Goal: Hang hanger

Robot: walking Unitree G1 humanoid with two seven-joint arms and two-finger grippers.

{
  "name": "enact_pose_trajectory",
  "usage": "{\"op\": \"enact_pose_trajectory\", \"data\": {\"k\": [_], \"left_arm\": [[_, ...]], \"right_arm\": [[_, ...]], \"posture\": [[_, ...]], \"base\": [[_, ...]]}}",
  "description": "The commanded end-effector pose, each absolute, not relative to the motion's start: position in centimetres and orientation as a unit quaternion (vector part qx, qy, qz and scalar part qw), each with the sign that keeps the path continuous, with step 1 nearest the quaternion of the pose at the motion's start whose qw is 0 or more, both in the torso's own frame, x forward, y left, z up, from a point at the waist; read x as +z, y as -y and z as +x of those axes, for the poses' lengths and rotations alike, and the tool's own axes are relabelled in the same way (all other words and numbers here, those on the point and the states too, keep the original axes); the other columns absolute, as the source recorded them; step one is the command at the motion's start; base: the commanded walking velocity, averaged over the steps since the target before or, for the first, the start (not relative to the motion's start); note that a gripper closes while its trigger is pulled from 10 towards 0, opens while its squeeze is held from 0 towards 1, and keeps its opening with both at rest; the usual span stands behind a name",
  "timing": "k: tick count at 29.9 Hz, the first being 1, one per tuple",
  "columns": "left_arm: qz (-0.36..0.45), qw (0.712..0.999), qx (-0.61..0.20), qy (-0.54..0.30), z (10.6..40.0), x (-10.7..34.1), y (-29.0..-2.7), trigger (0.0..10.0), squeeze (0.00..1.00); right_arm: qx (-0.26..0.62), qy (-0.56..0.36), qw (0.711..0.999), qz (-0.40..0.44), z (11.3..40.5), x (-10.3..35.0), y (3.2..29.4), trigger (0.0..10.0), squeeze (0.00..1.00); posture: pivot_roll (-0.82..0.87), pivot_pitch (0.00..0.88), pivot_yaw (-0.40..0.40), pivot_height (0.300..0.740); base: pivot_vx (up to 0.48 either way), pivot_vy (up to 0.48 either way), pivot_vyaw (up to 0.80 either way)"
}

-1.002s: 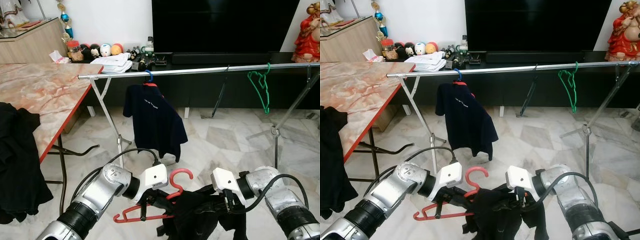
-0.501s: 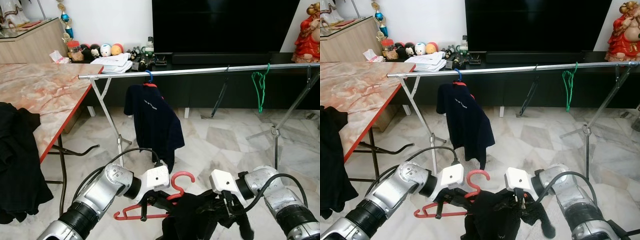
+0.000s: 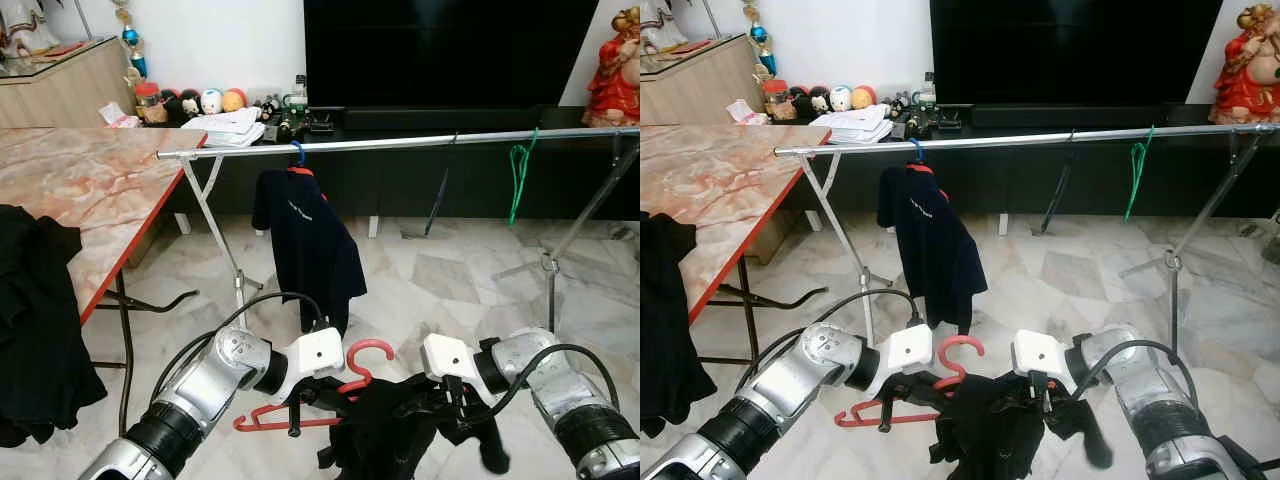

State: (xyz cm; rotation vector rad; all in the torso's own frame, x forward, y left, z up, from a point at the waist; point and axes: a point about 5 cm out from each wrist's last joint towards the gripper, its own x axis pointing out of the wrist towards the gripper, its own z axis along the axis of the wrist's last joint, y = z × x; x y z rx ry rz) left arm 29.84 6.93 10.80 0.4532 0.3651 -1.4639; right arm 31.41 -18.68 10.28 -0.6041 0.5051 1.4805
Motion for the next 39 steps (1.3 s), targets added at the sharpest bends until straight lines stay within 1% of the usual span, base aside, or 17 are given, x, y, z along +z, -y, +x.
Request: {"op": "enact_pose_trajectory", "data": {"k": [1,5,13,14,15,19,28,29,31,32,35,36,38,39], "left_arm": [[0.206,0.726,-0.646,-0.114,30.9,13.0,-6.4,10.0,0.0],[0.207,0.723,-0.649,-0.113,30.8,13.0,-6.2,10.0,0.0],[0.224,0.726,-0.643,-0.096,31.2,13.2,-6.1,10.0,0.0],[0.218,0.73,-0.64,-0.096,31.3,13.2,-6.1,10.0,0.58],[0.214,0.732,-0.64,-0.097,31.3,13.2,-6.2,10.0,1.0],[0.216,0.73,-0.641,-0.096,31.4,13.3,-6.3,10.0,1.0],[0.217,0.694,-0.676,-0.118,30.6,13.3,-7.3,10.0,1.0],[0.216,0.684,-0.685,-0.124,30.3,13.4,-7.7,10.0,1.0],[0.22,0.678,-0.689,-0.131,30.1,13.4,-8.3,10.0,1.0],[0.223,0.681,-0.685,-0.132,30.2,13.4,-8.6,10.0,1.0],[0.227,0.705,-0.66,-0.126,30.8,13.6,-9.3,10.0,1.0],[0.222,0.737,-0.628,-0.115,31.5,13.8,-9.8,10.0,1.0],[0.211,0.764,-0.6,-0.11,32.0,13.9,-10.3,10.0,1.0],[0.198,0.785,-0.578,-0.103,32.2,14.0,-10.7,10.0,1.0]], "right_arm": [[0.671,-0.21,0.659,-0.267,31.5,10.3,17.6,0.0,0.0],[0.677,-0.213,0.651,-0.267,31.3,10.3,17.6,0.0,0.0],[0.674,-0.213,0.654,-0.269,31.4,10.3,17.6,0.0,0.0],[0.674,-0.212,0.654,-0.269,31.4,10.4,17.7,0.0,0.0],[0.673,-0.212,0.655,-0.27,31.5,10.4,17.7,0.0,0.0],[0.669,-0.212,0.659,-0.271,31.6,10.5,17.8,0.0,0.0],[0.647,-0.234,0.665,-0.292,31.3,9.6,19.0,0.0,0.0],[0.639,-0.24,0.668,-0.298,31.2,9.4,19.4,0.0,0.0],[0.628,-0.241,0.676,-0.302,31.2,9.3,19.8,0.0,0.0],[0.619,-0.242,0.683,-0.304,31.3,9.3,20.0,0.0,0.0],[0.588,-0.239,0.703,-0.319,31.6,9.3,20.5,0.0,0.0],[0.55,-0.227,0.743,-0.308,32.2,9.6,20.9,0.0,0.0],[0.516,-0.218,0.775,-0.293,32.6,9.9,21.4,0.0,0.0],[0.496,-0.207,0.793,-0.286,32.6,10.1,22.0,0.0,0.0]], "posture": [[-0.07,0.0,0.058,0.74],[-0.08,0.0,0.06,0.74],[-0.08,0.0,0.062,0.74],[-0.08,0.0,0.063,0.74],[-0.08,0.0,0.063,0.74],[-0.08,0.0,0.064,0.74],[-0.08,0.0,0.062,0.74],[-0.08,0.0,0.062,0.74],[-0.08,0.0,0.062,0.74],[-0.08,0.0,0.063,0.74],[-0.08,0.0,0.061,0.74],[-0.07,0.0,0.059,0.74],[-0.07,0.0,0.057,0.74],[-0.07,0.0,0.057,0.74]], "base": [[0.0,0.0,0.0],[0.0,0.0,0.0],[0.0,0.0,0.0],[0.0,0.0,0.0],[0.0,0.0,0.0],[0.0,0.0,0.0],[0.0,0.0,0.0],[0.0,0.0,0.0],[0.0,0.0,0.0],[0.0,0.0,0.0],[0.0,0.0,0.0],[0.0,0.0,0.0],[0.0,0.0,0.0],[0.0,0.0,0.0]]}}
